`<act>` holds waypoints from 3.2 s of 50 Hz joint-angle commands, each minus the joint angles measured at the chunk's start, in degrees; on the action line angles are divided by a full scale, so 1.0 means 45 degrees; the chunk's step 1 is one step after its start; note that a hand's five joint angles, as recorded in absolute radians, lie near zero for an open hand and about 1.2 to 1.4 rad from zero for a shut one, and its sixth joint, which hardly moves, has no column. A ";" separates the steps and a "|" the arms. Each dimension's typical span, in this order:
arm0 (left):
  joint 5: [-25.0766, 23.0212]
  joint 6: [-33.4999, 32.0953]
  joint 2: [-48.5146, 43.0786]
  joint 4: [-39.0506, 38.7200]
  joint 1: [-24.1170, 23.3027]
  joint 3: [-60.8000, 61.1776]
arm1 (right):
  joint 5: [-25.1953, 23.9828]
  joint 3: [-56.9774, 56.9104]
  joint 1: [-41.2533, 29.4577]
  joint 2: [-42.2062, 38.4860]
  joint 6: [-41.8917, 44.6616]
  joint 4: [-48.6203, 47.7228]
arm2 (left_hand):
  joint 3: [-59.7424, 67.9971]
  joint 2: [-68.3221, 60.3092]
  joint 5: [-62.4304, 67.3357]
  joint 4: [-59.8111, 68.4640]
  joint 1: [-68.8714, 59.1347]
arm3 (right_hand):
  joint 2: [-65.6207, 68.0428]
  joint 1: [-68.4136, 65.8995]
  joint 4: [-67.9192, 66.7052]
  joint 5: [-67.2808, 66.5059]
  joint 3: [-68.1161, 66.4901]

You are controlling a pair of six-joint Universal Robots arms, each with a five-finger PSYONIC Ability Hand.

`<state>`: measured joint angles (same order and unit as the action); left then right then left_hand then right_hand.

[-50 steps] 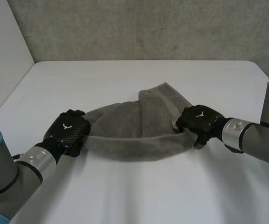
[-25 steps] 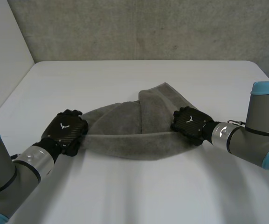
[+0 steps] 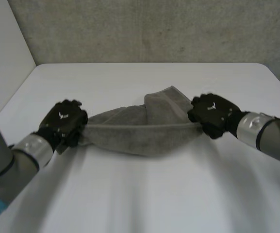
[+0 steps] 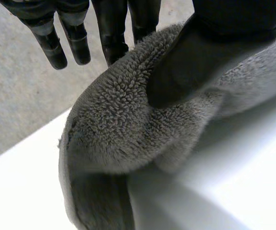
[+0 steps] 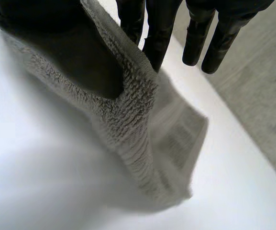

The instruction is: Fold the towel.

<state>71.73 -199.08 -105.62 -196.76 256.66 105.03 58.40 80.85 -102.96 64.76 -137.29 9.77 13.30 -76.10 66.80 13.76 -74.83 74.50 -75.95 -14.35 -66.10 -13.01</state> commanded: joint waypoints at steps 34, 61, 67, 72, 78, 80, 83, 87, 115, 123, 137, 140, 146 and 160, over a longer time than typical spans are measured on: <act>-0.1370 0.0868 -0.0042 -0.2759 0.1225 -0.0885 | 0.0421 0.3336 0.0107 0.2348 -0.4612 -0.6098 | -0.0734 -0.0867 0.0711 -0.0836 -0.1148 | 0.1223 -0.0901 0.0967 -0.0866 0.0670; -0.0318 -0.1658 -0.2913 -0.3814 0.1675 0.0198 | 0.0595 0.4983 0.0517 0.1352 -0.3084 -0.5669 | -0.0734 0.4546 -0.4702 -0.0836 0.4265 | 0.1223 -0.0901 0.0967 -0.0866 0.0670; 0.0231 -0.1697 -0.3501 -0.3874 0.1656 -0.0234 | 0.0615 0.4924 0.0595 0.1430 -0.3064 -0.5414 | -0.0734 0.4884 -0.5040 -0.0836 0.4603 | 0.1223 -0.0901 0.0967 -0.0866 0.0670; 0.0387 -0.1950 -0.3541 -0.3777 0.1656 -0.0331 | 0.0712 0.4924 0.0985 0.1488 -0.3103 -0.5414 | -0.0734 0.5594 -0.5750 -0.0836 0.5313 | 0.1223 -0.0901 0.0967 -0.0866 0.0670; 0.0485 -0.2186 -0.3404 -0.3796 0.1656 -0.0253 | 0.1199 0.4924 0.1220 0.1528 -0.3123 -0.5394 | -0.0734 0.6006 -0.6162 -0.0836 0.5725 | 0.1223 -0.0901 0.0967 -0.0866 0.0670; 0.0835 -0.2186 -0.3229 -0.3815 0.1656 -0.0253 | 0.1394 0.4924 0.1298 0.1528 -0.3104 -0.5394 | -0.0734 0.6155 -0.6311 -0.0836 0.5874 | 0.1223 -0.0901 0.0967 -0.0866 0.0670; 0.1012 -0.2147 -0.2898 -0.3815 0.1656 -0.0234 | 0.1688 0.4943 0.1493 0.1625 -0.3162 -0.5414 | -0.0734 0.5784 -0.5940 -0.0836 0.5503 | 0.1223 -0.0901 0.0967 -0.0866 0.0670; 0.0974 -0.2049 -0.2583 -0.3776 0.1617 -0.0175 | 0.1689 0.4885 0.1514 0.1762 -0.3377 -0.5375 | -0.0734 0.3912 -0.4068 -0.0836 0.3632 | 0.1223 -0.0901 0.0967 -0.0866 0.0670; 0.0837 -0.2068 -0.1392 -0.3893 0.1988 0.0821 | 0.0402 0.3323 0.2528 0.0474 -0.2286 -0.2214 | -0.0734 -0.0867 0.0711 -0.0836 -0.1148 | -0.7509 0.7830 0.0967 0.7865 0.0670; 0.0837 -0.2068 -0.1372 -0.3874 0.1988 0.0840 | 0.0264 0.3049 0.2588 -0.0191 -0.1522 -0.1547 | -0.0734 -0.0867 0.0711 -0.0836 -0.1148 | -0.9935 1.0256 0.0967 1.0291 0.0670; 0.0837 -0.2068 -0.1392 -0.3874 0.1988 0.0821 | 0.0303 0.3030 0.2510 -0.0425 -0.1638 -0.1488 | -0.0734 -0.0867 0.0711 -0.0836 -0.1148 | -0.3178 0.3499 0.0967 0.3534 0.0670; 0.0837 -0.2068 -0.1392 -0.3835 0.1988 0.0821 | 0.0303 0.2874 0.2549 -0.0329 -0.1658 -0.1197 | -0.0734 -0.0867 0.0711 -0.0836 -0.1148 | 0.1209 -0.0888 0.0967 -0.0853 0.0670; 0.0837 -0.2205 -0.0767 -0.3503 0.1949 0.0880 | 0.0088 0.2113 0.2821 0.1229 -0.1775 0.1104 | -0.0734 -0.0867 0.0711 -0.0836 -0.1148 | 0.1223 -0.0901 0.0967 -0.0866 0.0670; -0.0472 -0.2127 0.4546 -0.0475 0.1968 0.0606 | -0.1924 0.1643 0.4072 0.5706 -0.3513 0.1501 | -0.0734 -0.0867 0.0711 -0.0836 -0.1148 | 0.1223 -0.0901 0.0967 -0.0866 0.0670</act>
<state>71.16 -208.70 -91.76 -202.67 265.49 108.54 52.03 88.60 -86.71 85.92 -150.50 17.17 13.31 -77.39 65.45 13.76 -74.35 75.24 -76.01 -14.35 -66.64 -13.01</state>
